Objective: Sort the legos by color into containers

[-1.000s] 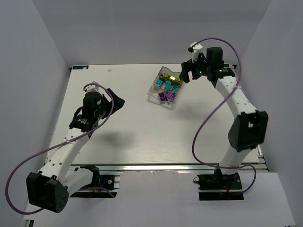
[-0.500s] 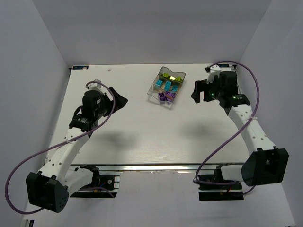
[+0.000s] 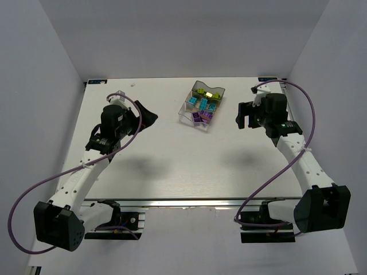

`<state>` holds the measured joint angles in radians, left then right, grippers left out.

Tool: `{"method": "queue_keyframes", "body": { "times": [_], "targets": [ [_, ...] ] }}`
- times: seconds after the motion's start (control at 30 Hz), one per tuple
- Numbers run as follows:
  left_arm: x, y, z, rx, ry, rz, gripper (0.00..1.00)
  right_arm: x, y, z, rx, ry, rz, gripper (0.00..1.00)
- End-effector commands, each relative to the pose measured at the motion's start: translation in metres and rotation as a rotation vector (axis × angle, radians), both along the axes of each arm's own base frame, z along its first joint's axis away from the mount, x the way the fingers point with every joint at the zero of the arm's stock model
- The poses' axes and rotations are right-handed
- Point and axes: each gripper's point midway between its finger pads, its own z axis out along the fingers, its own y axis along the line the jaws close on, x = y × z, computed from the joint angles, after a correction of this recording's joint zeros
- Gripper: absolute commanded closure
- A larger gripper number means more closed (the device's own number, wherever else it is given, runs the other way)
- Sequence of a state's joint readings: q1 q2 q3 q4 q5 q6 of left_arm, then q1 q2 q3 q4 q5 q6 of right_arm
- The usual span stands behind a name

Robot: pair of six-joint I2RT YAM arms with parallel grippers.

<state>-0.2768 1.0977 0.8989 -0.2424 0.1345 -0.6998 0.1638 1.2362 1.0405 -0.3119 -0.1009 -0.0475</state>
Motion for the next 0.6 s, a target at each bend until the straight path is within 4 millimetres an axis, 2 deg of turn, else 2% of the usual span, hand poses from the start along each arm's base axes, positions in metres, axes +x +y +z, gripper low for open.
{"method": "queue_keyframes", "body": {
  "times": [0.0, 0.57],
  "targets": [
    [0.001, 0.0, 0.028, -0.02, -0.081, -0.003, 0.02, 0.004, 0.003, 0.013, 0.02, -0.05, 0.012, 0.11],
    [-0.02, 0.009, 0.03, -0.033, -0.095, 0.022, 0.02, 0.0, 0.004, 0.011, 0.015, -0.052, 0.024, 0.11]
  ]
}}
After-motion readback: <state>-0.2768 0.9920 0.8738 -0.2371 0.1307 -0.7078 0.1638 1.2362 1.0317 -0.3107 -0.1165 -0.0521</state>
